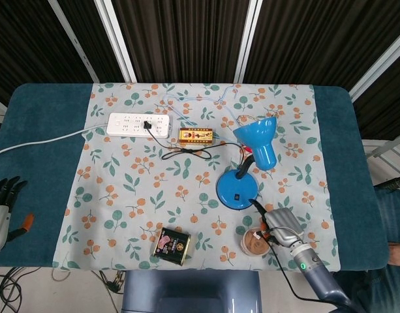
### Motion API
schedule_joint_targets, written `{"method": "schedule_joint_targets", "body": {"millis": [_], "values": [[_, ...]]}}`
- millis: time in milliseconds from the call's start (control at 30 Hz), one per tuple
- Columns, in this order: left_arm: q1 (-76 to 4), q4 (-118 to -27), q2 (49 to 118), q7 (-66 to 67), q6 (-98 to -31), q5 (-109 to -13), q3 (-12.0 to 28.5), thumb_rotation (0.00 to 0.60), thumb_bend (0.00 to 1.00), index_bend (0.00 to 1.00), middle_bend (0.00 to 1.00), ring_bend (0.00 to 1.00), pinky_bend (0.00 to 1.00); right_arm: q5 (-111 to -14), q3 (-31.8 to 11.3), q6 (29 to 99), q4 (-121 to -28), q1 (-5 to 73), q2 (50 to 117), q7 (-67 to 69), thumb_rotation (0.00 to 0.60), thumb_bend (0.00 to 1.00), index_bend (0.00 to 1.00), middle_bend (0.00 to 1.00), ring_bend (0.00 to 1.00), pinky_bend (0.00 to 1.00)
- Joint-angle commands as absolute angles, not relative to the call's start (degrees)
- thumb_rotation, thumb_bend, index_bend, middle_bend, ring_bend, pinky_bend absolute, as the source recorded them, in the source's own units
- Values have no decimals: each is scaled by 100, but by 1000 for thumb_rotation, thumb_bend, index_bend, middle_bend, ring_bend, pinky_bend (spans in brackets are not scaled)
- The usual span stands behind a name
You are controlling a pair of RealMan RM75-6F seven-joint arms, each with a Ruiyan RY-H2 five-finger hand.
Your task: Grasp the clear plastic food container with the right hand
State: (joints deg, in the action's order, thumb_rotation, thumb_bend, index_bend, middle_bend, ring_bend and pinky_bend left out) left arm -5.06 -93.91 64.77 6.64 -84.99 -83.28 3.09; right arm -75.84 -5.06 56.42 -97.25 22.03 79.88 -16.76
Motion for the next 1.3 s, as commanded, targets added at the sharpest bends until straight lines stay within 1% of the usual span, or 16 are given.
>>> {"method": "schedule_joint_targets", "body": {"millis": [33,533,767,933,1300], "values": [[-506,-9396,6475,655,-8498,-8322,313,600,341,145,72,47,102,-7349,-611,5519,-9675,2359,8149,-1889,600,565,84,700,717,1000],[-510,-9403,6469,647,-8482,-8305,318,600,341,145,72,47,102,-6627,-747,5191,-9447,2824,8480,-2350,600,564,84,700,717,1000],[-509,-9407,6466,647,-8477,-8297,318,600,341,145,72,47,102,-6264,-751,5058,-9356,2999,8504,-2520,600,564,84,701,717,1000],[-512,-9405,6465,643,-8468,-8294,317,600,341,145,72,47,102,-6212,-724,5108,-9409,3029,8453,-2519,600,564,84,700,717,1000],[-505,-9412,6473,644,-8479,-8275,327,600,342,145,72,47,102,-6385,-568,5073,-9418,3083,8433,-2324,600,565,180,700,717,1000]]}}
